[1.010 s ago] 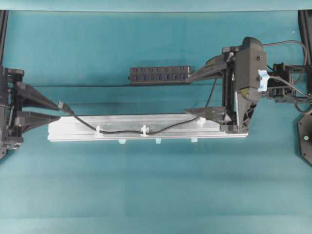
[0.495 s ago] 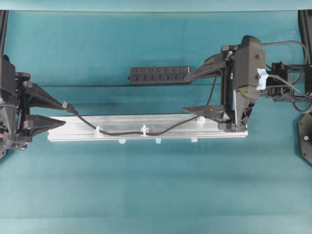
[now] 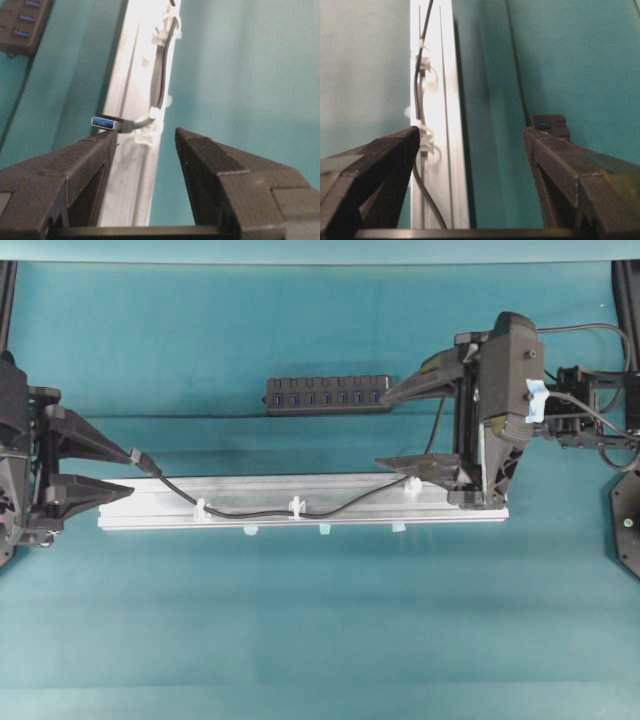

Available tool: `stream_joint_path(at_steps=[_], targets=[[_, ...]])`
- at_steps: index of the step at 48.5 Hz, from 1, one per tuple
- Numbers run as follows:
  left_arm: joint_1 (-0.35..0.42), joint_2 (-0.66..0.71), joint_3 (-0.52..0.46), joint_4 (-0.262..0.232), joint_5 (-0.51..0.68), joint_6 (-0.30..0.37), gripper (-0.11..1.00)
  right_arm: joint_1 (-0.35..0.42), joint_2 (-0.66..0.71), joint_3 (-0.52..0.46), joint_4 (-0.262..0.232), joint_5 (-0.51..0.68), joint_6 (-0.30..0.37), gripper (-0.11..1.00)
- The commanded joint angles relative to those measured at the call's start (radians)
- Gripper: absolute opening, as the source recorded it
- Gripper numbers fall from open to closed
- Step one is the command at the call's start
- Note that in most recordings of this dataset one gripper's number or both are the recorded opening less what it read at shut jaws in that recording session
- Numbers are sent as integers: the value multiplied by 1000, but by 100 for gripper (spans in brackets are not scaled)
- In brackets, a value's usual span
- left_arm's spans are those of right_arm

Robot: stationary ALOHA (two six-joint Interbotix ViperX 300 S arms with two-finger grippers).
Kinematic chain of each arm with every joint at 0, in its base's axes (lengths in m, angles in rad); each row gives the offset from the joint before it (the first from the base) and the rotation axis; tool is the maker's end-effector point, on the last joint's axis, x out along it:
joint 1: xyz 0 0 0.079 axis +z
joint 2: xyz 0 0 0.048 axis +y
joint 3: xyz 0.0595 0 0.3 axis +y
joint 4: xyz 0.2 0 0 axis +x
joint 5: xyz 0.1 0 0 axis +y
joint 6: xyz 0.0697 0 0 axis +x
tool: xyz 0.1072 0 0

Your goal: Pass the USB cable through three rings with both arms.

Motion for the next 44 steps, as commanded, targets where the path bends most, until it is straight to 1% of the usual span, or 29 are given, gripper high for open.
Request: stream_joint_path(at_steps=[1,19,44], targets=[[3,0,-12,2,-9,0,62,-5,-3,-11,2,-12,6,48],[5,-9,-12,2,-9,-2,62,-5,32,-38,2,-40,8,48],[3,-103,-17,2,-11,0,61,0,37,-41,2,-32,8,48]])
